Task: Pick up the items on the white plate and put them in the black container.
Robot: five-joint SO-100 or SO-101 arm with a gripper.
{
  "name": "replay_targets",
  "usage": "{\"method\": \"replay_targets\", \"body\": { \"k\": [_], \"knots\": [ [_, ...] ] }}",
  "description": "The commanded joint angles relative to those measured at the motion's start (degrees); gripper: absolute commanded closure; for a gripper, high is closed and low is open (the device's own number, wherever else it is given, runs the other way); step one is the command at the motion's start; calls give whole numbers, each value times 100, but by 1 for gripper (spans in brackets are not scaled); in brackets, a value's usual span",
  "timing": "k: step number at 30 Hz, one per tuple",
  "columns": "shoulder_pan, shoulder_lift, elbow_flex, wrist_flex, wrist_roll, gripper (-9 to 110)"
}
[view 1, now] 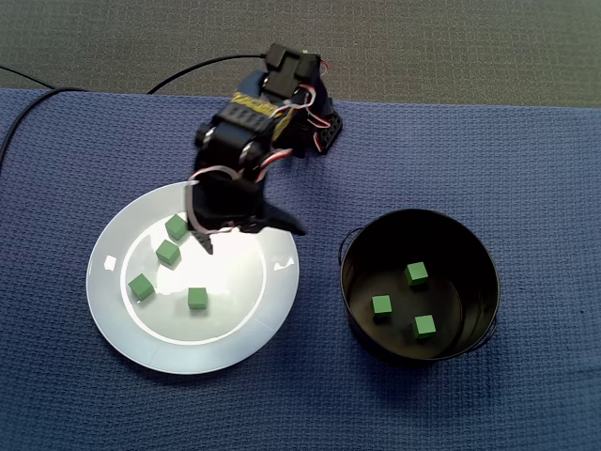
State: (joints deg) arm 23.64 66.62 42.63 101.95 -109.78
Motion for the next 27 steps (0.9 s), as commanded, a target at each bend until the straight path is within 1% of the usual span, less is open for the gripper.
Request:
{"method": "replay_targets", "body": {
  "k": [1,5,10,13,16,27],
  "knots": [
    [246,-264,-141,-158,97,38],
    [396,-668,-158,-519,264,38],
    [545,-1134,-360,-958,141,37],
    [606,-1441,-624,-1020,-44,38],
    [624,-1635,-659,-1441,9,37],
    [791,-2065,-668,-1714,-158,39]
  ]
}}
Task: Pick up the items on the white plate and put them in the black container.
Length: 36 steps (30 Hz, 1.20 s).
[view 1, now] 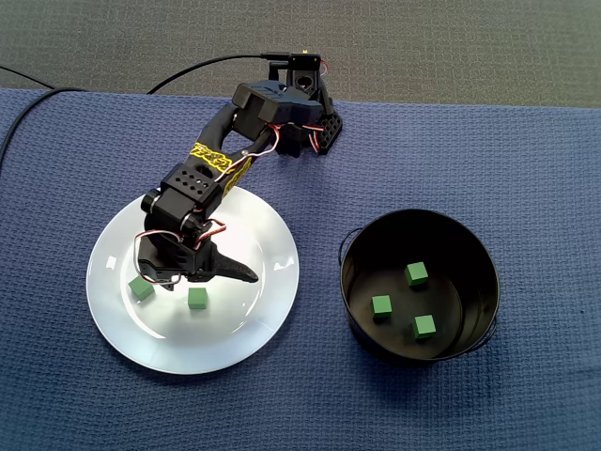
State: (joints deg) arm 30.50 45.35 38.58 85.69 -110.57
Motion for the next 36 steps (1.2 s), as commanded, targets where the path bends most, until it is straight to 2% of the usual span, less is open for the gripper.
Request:
{"method": "replay_targets", "body": {
  "k": [1,14,18,25,36],
  "knots": [
    [123,44,-246,-132,-53,39],
    [105,-255,97,-404,114,48],
    [44,-299,193,-396,237,57],
    [-9,-343,334,-439,290,63],
    [-53,-378,475,-615,369,83]
  ]
}}
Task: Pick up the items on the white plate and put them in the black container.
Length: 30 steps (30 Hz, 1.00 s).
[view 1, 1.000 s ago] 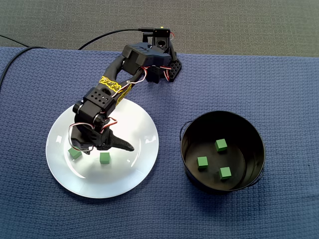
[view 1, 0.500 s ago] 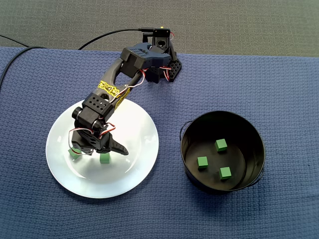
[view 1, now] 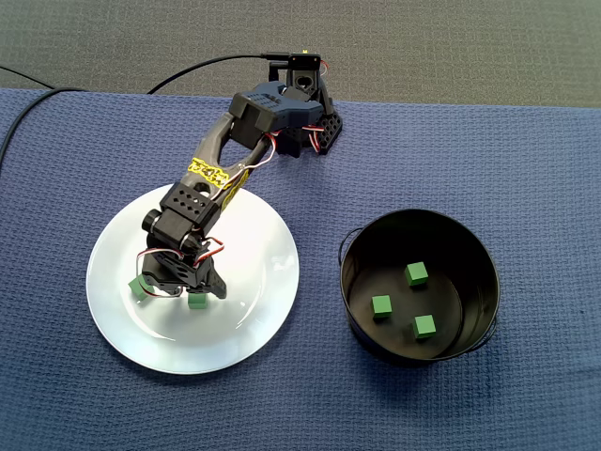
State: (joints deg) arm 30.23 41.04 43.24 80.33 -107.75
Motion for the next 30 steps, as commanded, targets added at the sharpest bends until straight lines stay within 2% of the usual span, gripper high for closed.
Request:
{"method": "replay_targets", "body": {
  "k": [1,9,20,24,30],
  "knots": [
    [-26,53,18,-88,97,85],
    [-35,53,167,-193,149,101],
    [-141,422,352,-580,703,101],
    [-360,1301,624,-1178,1784,101],
    [-782,3349,606,-1854,5019,102]
  ]
}}
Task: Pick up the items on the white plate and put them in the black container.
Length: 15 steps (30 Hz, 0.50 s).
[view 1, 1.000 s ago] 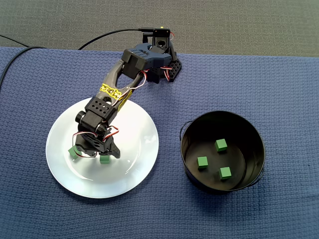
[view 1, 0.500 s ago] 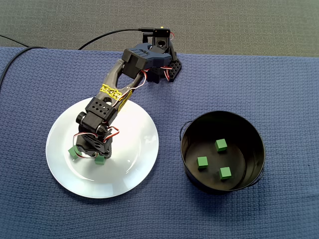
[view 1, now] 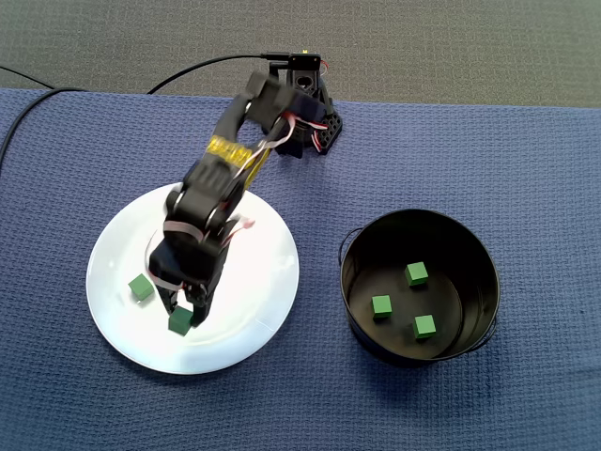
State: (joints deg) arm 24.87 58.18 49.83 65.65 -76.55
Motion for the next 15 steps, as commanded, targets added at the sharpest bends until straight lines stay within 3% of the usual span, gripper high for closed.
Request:
{"method": "replay_targets", "body": {
  "k": [1,6,15],
  "knots": [
    [-334,2013,-53,-483,2452,102],
    [-1239,3647,18,-536,4825,102],
    [-4605,4632,686,141,7181,102]
  ]
}}
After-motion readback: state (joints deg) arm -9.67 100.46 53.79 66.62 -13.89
